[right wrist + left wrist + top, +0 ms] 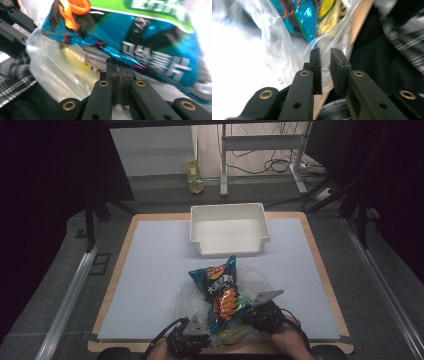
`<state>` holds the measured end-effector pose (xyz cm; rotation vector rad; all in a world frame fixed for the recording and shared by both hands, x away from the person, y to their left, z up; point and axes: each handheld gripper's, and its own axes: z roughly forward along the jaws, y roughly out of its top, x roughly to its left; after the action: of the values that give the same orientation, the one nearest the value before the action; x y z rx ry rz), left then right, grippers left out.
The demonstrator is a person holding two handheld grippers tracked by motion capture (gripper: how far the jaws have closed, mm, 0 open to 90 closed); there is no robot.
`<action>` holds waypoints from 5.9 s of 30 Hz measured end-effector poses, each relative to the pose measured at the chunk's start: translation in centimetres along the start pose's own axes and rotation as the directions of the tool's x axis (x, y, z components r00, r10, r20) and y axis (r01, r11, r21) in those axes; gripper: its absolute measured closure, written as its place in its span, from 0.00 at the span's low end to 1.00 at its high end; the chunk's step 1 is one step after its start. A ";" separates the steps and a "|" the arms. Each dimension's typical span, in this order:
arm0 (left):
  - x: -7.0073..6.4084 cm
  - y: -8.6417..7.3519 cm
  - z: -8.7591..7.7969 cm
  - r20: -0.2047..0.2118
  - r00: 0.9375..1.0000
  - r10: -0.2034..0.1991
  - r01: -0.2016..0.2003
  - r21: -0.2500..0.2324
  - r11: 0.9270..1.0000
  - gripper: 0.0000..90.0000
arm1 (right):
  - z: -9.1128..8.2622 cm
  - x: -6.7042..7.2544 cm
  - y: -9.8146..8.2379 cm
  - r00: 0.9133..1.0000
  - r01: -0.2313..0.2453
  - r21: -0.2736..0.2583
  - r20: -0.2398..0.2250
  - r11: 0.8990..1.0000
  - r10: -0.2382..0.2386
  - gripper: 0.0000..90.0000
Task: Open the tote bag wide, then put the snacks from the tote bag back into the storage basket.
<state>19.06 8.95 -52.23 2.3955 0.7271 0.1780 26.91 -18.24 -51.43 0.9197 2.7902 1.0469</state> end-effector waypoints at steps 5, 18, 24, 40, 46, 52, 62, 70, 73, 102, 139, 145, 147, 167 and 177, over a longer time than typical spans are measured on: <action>0.8 -0.4 0.0 -0.057 0.998 -0.003 0.005 0.026 1.000 0.90 | -0.8 -1.7 -0.5 0.998 -0.033 0.003 0.051 0.999 0.033 0.99; 4.3 -0.7 -0.5 -0.171 0.985 -0.014 0.023 0.048 0.999 0.94 | -2.9 -5.0 -2.0 0.981 -0.141 0.007 0.134 0.990 0.139 0.99; 7.2 -1.3 -0.9 -0.245 0.967 -0.064 0.079 0.049 0.996 0.99 | -3.9 -6.1 -2.8 0.968 -0.172 -0.003 0.186 0.985 0.169 0.99; 9.9 -2.8 -2.0 -0.268 0.951 -0.155 0.168 0.027 0.985 0.99 | -5.8 -7.5 -4.4 0.953 -0.228 -0.011 0.200 0.974 0.226 0.99; 10.1 -3.0 -2.1 -0.261 0.950 -0.174 0.184 0.016 0.983 0.99 | -6.1 -7.6 -4.6 0.956 -0.216 -0.011 0.200 0.976 0.213 0.99; 10.0 -3.2 -2.8 -0.207 0.954 -0.215 0.205 -0.066 0.977 0.95 | -6.6 -7.0 -4.2 0.970 -0.178 -0.056 0.159 0.983 0.184 0.98; 9.5 -3.4 -4.1 -0.151 0.958 -0.246 0.215 -0.191 0.958 0.89 | -6.6 -6.0 -3.6 0.980 -0.131 -0.078 0.140 0.988 0.141 0.93; 8.7 -3.5 -5.0 -0.153 0.958 -0.241 0.193 -0.277 0.941 0.76 | -7.0 -5.3 -3.2 0.984 -0.106 -0.093 0.134 0.990 0.118 0.86; 8.5 -3.5 -4.9 -0.166 0.959 -0.228 0.176 -0.280 0.944 0.69 | -7.0 -4.8 -2.9 0.987 -0.092 -0.084 0.125 0.992 0.102 0.80; 8.4 -3.7 -4.8 -0.224 0.950 -0.217 0.137 -0.324 0.936 0.18 | -6.4 -2.9 1.8 0.994 -0.031 -0.163 0.095 0.986 0.047 0.50; 8.0 -3.5 -4.0 -0.253 0.953 -0.163 0.099 -0.248 0.964 0.18 | 0.4 -3.2 9.8 0.984 -0.020 -0.142 0.170 0.990 0.045 0.34; 7.9 -3.5 -3.9 -0.259 0.953 -0.155 0.092 -0.238 0.967 0.19 | 0.7 -3.3 9.5 0.988 -0.030 -0.136 0.147 0.990 0.050 0.43; 7.9 -3.5 -3.9 -0.264 0.952 -0.152 0.089 -0.233 0.968 0.19 | 0.8 -3.3 9.3 0.990 -0.031 -0.132 0.134 0.991 0.049 0.51; 7.9 -3.5 -3.8 -0.265 0.952 -0.152 0.089 -0.233 0.968 0.19 | -0.6 -2.9 8.2 0.996 -0.080 -0.159 0.015 0.984 0.084 0.99; 8.0 -3.5 -3.4 -0.249 0.956 -0.157 0.105 -0.210 0.972 0.17 | -1.9 -3.0 8.3 0.994 -0.106 -0.199 -0.013 0.974 0.105 1.00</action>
<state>23.21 17.38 -51.97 2.1508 0.9426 0.4985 33.28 -16.02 -45.47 1.0504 2.6015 1.3135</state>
